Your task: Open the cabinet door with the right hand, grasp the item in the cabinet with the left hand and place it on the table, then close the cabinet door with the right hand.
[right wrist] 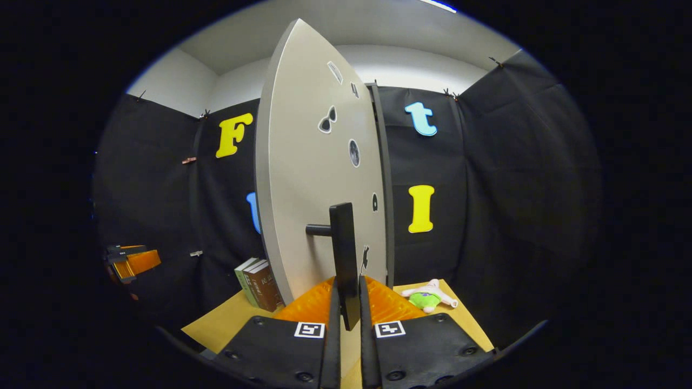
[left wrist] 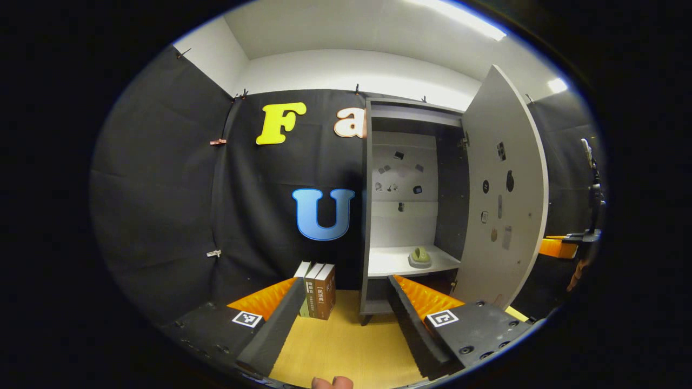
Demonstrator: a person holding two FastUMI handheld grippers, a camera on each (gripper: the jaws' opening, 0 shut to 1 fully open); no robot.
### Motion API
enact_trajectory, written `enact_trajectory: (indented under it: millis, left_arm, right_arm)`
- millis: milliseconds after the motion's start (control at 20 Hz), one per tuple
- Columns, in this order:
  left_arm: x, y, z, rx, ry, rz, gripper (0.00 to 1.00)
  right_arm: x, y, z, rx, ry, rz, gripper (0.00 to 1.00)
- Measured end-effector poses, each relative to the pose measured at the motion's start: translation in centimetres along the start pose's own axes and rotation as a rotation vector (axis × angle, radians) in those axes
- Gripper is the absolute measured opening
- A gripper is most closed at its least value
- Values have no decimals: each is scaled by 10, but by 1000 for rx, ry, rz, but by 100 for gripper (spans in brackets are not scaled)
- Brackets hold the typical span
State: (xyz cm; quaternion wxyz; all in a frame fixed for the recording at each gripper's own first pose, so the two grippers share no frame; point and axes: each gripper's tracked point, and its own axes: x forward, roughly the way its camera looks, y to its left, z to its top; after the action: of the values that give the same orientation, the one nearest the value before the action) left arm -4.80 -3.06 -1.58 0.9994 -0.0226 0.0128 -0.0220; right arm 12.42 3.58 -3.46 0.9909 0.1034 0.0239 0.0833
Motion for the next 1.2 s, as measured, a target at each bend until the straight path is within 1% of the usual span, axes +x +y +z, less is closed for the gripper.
enact_trajectory:
  millis: [100, 150, 200, 350, 450, 500, 550, 600, 650, 700, 750, 800, 850, 900, 950, 1000, 1050, 1100, 1200]
  left_arm:
    - [1, -3, -2, -2, 4, -6, 94]
    - [2, -6, -2, -4, 7, -8, 97]
    - [3, -8, -3, -6, 11, -12, 94]
    - [5, -14, -1, -3, 11, -21, 95]
    - [6, -18, -2, 4, 13, -25, 94]
    - [7, -19, -2, 3, 14, -27, 94]
    - [8, -21, -2, 2, 16, -30, 94]
    - [10, -24, -2, 2, 17, -32, 94]
    - [11, -26, -2, 5, 20, -34, 94]
    - [13, -28, -2, 7, 21, -36, 92]
    - [14, -30, -3, 11, 23, -38, 92]
    - [15, -33, -3, 14, 24, -40, 94]
    - [16, -34, -4, 16, 27, -42, 92]
    - [18, -36, -4, 16, 30, -44, 94]
    - [21, -39, -5, 17, 33, -46, 92]
    - [24, -41, -6, 16, 36, -49, 92]
    - [27, -44, -7, 16, 40, -52, 94]
    - [31, -47, -7, 17, 42, -55, 92]
    - [42, -57, -9, 17, 50, -69, 92]
  right_arm:
    - [0, -5, -1, -5, -2, -23, 19]
    - [-1, -9, -1, -20, -3, -43, 19]
    - [-1, -18, 0, -39, -7, -65, 18]
    - [-8, -45, 6, -79, -24, -136, 18]
    - [-16, -61, 10, -88, -36, -183, 14]
    - [-16, -67, 12, -82, -46, -203, 3]
    - [-19, -72, 13, -72, -57, -217, 13]
    - [-19, -74, 12, -59, -62, -217, 13]
    - [-22, -74, 10, -44, -58, -202, 13]
    - [-22, -73, 7, -32, -48, -186, 13]
    - [-24, -74, 5, -27, -40, -179, 13]
    - [-27, -77, 4, -31, -39, -177, 14]
    - [-25, -81, 6, -41, -42, -181, 14]
    - [-28, -86, 8, -55, -49, -193, 24]
    - [-35, -93, 10, -68, -60, -205, 14]
    - [-40, -102, 15, -81, -77, -223, 20]
    - [-48, -115, 18, -101, -93, -256, 24]
    - [-52, -128, 21, -125, -106, -280, 42]
    - [-51, -151, 14, -161, -85, -327, 80]
